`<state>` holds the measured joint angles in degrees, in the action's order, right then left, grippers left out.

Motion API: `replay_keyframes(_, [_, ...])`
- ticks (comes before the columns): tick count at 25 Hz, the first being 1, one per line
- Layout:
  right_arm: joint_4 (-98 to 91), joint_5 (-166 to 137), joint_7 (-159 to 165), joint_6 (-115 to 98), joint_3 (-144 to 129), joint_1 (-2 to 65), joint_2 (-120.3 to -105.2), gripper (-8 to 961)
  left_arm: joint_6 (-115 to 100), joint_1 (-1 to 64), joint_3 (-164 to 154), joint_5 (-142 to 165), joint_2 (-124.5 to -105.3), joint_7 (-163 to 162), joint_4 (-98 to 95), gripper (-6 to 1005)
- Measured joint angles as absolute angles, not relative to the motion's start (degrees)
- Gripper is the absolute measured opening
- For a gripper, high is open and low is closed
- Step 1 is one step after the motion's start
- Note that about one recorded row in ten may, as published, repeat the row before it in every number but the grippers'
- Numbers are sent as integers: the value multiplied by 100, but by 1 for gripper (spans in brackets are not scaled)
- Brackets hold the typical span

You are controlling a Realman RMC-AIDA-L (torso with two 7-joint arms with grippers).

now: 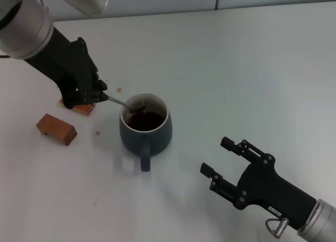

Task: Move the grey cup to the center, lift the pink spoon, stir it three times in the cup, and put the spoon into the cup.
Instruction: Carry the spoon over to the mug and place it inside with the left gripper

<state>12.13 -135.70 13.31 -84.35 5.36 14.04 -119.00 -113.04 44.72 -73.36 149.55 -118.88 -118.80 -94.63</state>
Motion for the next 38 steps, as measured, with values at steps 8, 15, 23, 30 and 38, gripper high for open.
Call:
replay_keyframes(8, [1213, -13570, 1327, -8421, 536, 1412, -11906, 708, -11144, 4808, -7576, 15222, -11912, -11889, -8888, 126])
replay_keyframes(15, [1213, -13570, 1326, -8419, 536, 1397, -11909, 708, -10931, 4917, -7692, 15257, -11912, -11886, -8655, 126])
replay_keyframes(23, [1188, -13570, 1327, -8419, 515, 1371, -11909, 708, -10581, 5149, -8044, 15400, -11909, -11967, -8181, 126])
replay_keyframes(30, [1171, -13570, 1327, -8420, 508, 1377, -11910, 708, -10553, 5141, -8370, 15192, -11913, -12076, -8166, 126])
replay_keyframes(38, [1160, -13575, 1327, -8420, 501, 1383, -11918, 708, -10724, 5102, -8525, 15134, -11917, -12128, -8236, 126])
